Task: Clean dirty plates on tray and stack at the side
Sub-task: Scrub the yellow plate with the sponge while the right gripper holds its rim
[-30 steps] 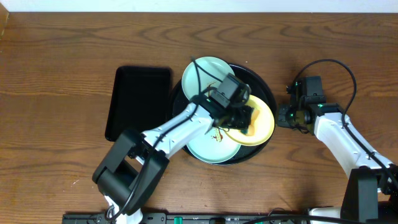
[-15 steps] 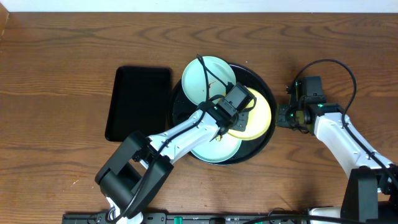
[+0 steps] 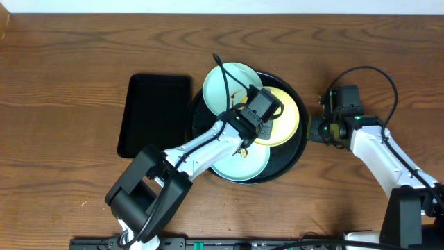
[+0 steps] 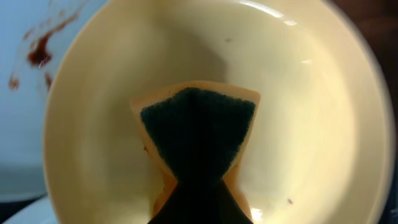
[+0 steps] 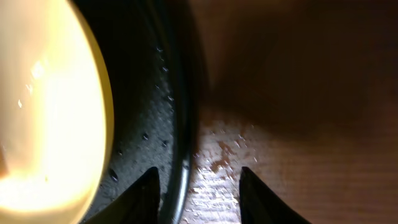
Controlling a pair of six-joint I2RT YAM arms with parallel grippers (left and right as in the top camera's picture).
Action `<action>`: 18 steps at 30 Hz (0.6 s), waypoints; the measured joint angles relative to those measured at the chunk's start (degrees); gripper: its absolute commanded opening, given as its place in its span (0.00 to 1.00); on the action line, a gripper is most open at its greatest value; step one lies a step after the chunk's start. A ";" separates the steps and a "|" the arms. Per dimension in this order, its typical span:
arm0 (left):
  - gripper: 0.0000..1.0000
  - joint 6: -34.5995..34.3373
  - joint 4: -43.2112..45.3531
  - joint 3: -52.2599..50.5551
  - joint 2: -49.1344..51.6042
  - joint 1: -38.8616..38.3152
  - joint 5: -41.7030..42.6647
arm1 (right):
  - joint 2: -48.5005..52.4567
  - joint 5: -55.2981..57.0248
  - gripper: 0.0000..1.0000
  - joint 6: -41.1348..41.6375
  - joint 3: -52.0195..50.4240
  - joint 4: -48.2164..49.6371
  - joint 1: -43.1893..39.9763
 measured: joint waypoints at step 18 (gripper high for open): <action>0.08 -0.02 -1.20 0.00 0.00 0.00 -0.74 | 1.90 -10.16 0.40 -0.02 0.00 11.41 0.85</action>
